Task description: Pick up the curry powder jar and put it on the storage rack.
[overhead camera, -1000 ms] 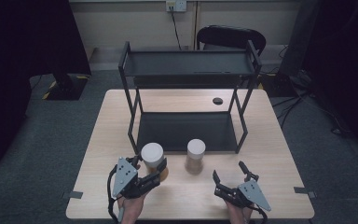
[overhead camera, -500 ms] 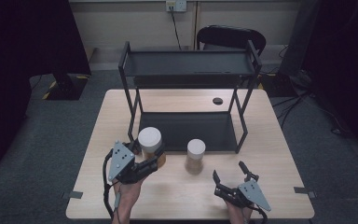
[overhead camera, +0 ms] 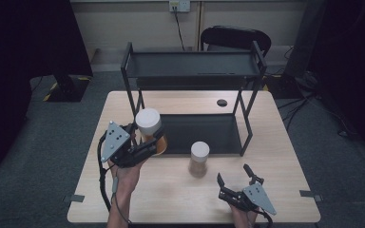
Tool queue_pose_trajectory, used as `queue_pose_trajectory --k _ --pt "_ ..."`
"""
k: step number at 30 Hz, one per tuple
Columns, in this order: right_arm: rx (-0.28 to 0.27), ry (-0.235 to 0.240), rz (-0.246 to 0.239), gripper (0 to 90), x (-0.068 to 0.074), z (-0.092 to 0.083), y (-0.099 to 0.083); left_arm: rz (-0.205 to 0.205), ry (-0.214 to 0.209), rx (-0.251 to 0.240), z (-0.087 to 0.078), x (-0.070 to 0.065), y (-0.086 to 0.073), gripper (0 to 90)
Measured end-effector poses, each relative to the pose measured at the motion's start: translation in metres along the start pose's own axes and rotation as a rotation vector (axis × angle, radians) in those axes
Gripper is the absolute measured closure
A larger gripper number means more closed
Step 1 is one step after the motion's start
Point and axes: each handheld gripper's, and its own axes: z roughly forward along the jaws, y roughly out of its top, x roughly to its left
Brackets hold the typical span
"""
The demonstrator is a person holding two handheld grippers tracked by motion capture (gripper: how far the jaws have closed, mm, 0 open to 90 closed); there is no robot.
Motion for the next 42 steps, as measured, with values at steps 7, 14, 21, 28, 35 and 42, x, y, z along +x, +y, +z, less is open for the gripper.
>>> queue_pose_trajectory --k 7,14,21,28,35,42 --pt "0.000 0.000 0.000 1.9 0.000 0.000 0.000 0.008 0.003 -0.006 0.013 0.005 0.019 34.8" --pt "0.000 0.000 0.000 1.9 0.000 0.000 0.000 0.018 0.011 -0.022 0.026 0.008 0.040 34.8" --pt "0.000 -0.001 0.000 1.9 0.000 0.000 0.000 0.011 0.022 -0.040 0.039 0.012 0.059 34.8" --pt "0.000 -0.001 0.000 1.9 0.000 0.000 0.000 0.007 0.063 -0.063 0.050 0.012 0.073 34.8" --pt "0.000 -0.001 0.000 1.9 0.000 0.000 0.000 0.010 0.078 -0.070 0.067 0.016 0.091 34.8" --pt "0.000 -0.002 0.001 2.0 0.000 0.000 0.000 0.025 0.100 -0.084 0.088 0.016 0.107 34.8"
